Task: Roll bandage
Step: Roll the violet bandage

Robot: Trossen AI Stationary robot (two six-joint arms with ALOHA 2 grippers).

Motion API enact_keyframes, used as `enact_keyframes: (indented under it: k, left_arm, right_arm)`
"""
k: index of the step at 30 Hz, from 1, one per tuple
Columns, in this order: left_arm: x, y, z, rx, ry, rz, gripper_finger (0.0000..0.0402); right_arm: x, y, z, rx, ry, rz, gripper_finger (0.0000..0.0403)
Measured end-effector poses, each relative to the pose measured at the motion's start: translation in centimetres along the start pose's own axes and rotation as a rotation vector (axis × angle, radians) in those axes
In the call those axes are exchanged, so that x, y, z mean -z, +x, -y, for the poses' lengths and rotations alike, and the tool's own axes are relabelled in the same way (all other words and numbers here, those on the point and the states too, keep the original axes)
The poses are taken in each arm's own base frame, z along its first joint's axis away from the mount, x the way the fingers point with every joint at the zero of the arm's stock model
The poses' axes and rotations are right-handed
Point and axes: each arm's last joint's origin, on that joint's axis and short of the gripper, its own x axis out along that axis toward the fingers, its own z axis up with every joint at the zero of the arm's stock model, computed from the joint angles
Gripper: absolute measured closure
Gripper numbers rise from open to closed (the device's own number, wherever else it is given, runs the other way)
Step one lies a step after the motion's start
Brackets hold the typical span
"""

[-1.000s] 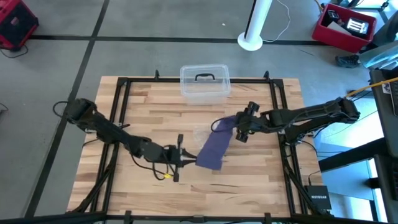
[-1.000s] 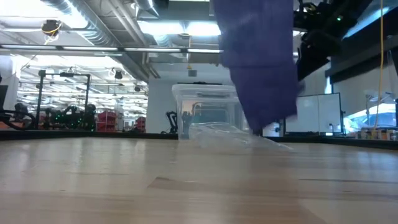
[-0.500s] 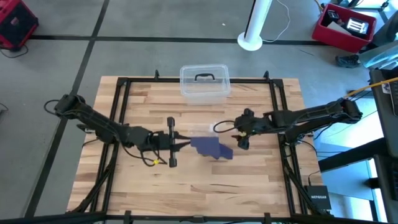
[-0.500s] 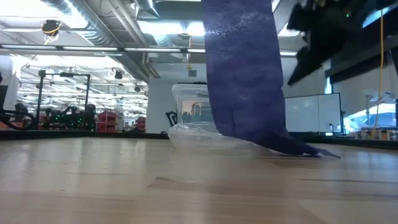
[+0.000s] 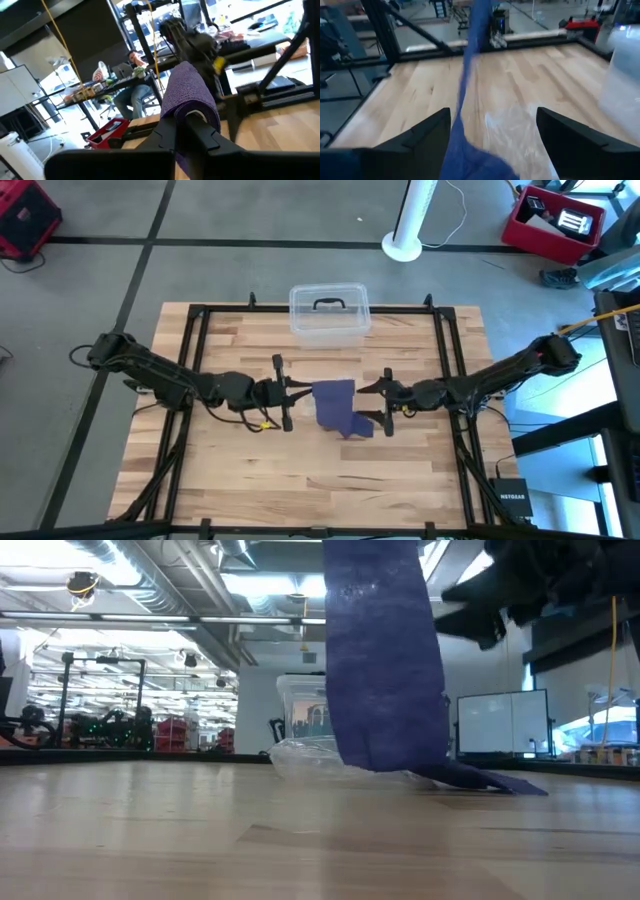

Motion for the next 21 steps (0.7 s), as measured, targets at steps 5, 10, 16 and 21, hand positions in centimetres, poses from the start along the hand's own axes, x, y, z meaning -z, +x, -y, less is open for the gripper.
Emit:
enact_keyframes:
  k: [5, 10, 16, 21]
  left_arm:
    - [1.0, 0.8, -1.7, 0.081, -0.093, 0.041, 0.0397]
    - [1.6, 1.2, -2.7, 0.125, -0.082, 0.041, 0.0396]
    - [1.5, 1.3, -2.9, 0.206, -0.062, 0.078, 0.0395]
    - [1.6, 1.3, -2.8, 0.212, -0.052, 0.074, 0.0392]
  right_arm:
    - [0.7, 0.6, -0.1, 0.003, 0.024, -0.024, 0.0107]
    - [1.5, 1.2, 0.1, 0.063, 0.063, -0.057, 0.0107]
    - [2.5, 2.1, 0.0, 0.071, 0.091, -0.08, 0.0107]
    - [2.2, 2.5, -0.2, 0.055, 0.102, -0.015, 0.0107]
